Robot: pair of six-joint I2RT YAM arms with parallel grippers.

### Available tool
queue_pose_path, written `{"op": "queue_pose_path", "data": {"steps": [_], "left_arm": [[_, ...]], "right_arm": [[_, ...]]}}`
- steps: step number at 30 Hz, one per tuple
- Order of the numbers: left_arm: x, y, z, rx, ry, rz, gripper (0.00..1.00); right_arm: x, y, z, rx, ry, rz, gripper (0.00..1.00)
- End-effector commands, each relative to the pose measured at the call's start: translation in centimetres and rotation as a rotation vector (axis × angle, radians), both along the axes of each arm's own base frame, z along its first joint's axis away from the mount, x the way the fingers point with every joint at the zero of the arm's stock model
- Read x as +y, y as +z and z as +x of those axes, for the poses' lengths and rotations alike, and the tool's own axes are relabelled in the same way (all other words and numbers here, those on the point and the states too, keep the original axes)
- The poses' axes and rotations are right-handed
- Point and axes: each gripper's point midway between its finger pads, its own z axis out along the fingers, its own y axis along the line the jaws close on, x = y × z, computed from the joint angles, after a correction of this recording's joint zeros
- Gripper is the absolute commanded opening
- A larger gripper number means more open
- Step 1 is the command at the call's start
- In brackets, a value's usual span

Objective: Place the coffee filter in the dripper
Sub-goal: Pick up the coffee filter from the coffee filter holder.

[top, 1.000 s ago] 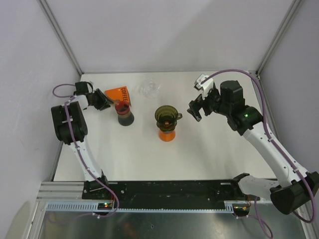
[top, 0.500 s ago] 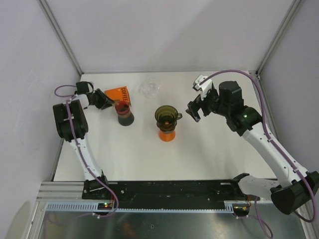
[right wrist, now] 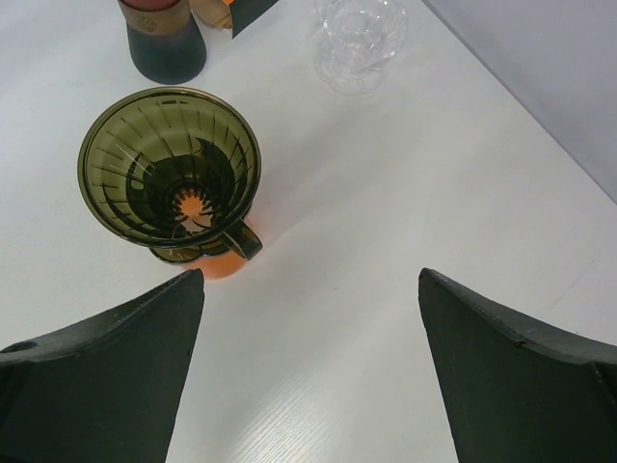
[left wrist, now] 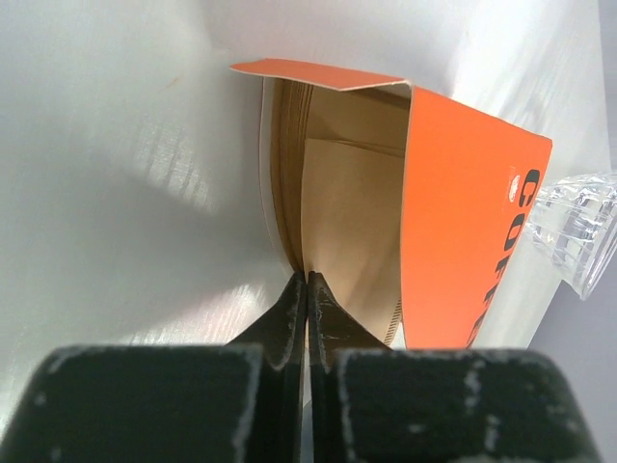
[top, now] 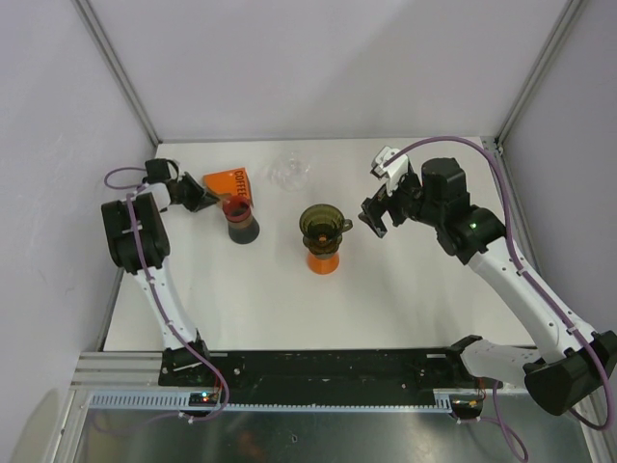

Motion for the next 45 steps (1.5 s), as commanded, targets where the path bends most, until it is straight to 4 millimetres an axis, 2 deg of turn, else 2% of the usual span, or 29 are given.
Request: {"op": "queue_pose_path", "data": {"steps": [1, 7, 11, 18, 24, 30, 45], "left_arm": [[1.1, 3.0, -0.2, -0.06, 0.025, -0.002, 0.0], [1.9, 5.1, -1.7, -0.103, 0.025, 0.029, 0.0], [2.1, 5.9, -2.2, -0.124, 0.014, 0.044, 0.0], [2.3, 5.1, -3.3, -0.104, 0.014, 0.035, 0.0], [3.2, 4.8, -4.9, -0.089, 0.04, 0.036, 0.0], [3.7, 6.2, -6.2, -0.135, 0.018, 0.092, 0.0], [4.6, 7.8, -8.9, -0.185, 0.013, 0.129, 0.0]], "right_arm": [[-0.1, 0.9, -0.2, -0.033, 0.0, 0.002, 0.97], [0.3, 0.6, -0.4, -0.024, 0.01, -0.004, 0.97], [0.6, 0.5, -0.6, -0.024, 0.021, -0.006, 0.97], [0.7, 0.6, -1.1, -0.029, 0.03, -0.017, 0.97], [0.5, 0.5, -1.4, -0.024, 0.024, -0.028, 0.97], [0.8, 0.8, -1.5, -0.034, 0.021, -0.02, 0.97], [2.6, 1.4, -2.5, -0.063, 0.052, -0.014, 0.98]]}}
